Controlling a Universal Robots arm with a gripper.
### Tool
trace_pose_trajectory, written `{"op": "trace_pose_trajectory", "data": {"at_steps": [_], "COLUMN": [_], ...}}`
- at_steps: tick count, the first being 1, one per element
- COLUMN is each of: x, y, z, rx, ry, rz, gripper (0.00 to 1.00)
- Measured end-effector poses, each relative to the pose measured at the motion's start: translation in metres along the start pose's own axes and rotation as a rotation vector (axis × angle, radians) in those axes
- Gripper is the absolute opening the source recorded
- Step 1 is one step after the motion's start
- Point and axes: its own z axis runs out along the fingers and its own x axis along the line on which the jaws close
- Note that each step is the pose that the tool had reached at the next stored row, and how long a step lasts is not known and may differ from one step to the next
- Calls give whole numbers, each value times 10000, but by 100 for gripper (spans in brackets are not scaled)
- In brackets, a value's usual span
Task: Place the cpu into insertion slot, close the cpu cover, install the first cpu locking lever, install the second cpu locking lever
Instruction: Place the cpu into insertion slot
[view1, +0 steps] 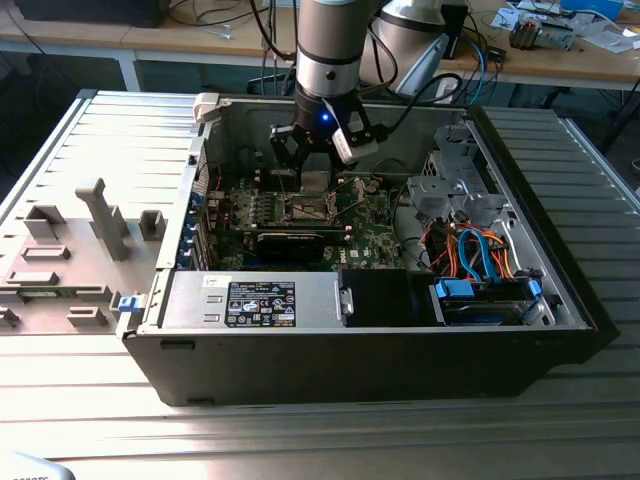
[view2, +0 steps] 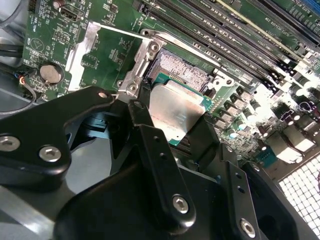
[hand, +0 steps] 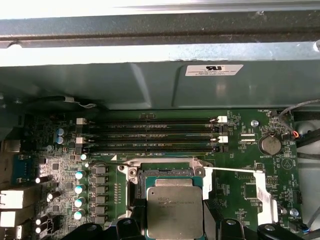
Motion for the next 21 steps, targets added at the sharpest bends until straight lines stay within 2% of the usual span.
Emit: {"op": "trace_pose_trajectory", "data": {"at_steps": [3, 5, 6, 7, 8, 14, 21], "x": [0, 0, -1, -1, -1, -1, -1], "y": [-2, -3, -3, -2, -1, 40, 41], "z": [25, 40, 44, 49, 54, 73, 74], "rx": [4, 115, 203, 374, 453, 474, 474], "ry": [0, -2, -3, -5, -6, -6, -7], "rz": [1, 5, 4, 7, 8, 7, 7], "gripper": [54, 54, 54, 54, 54, 54, 54]}}
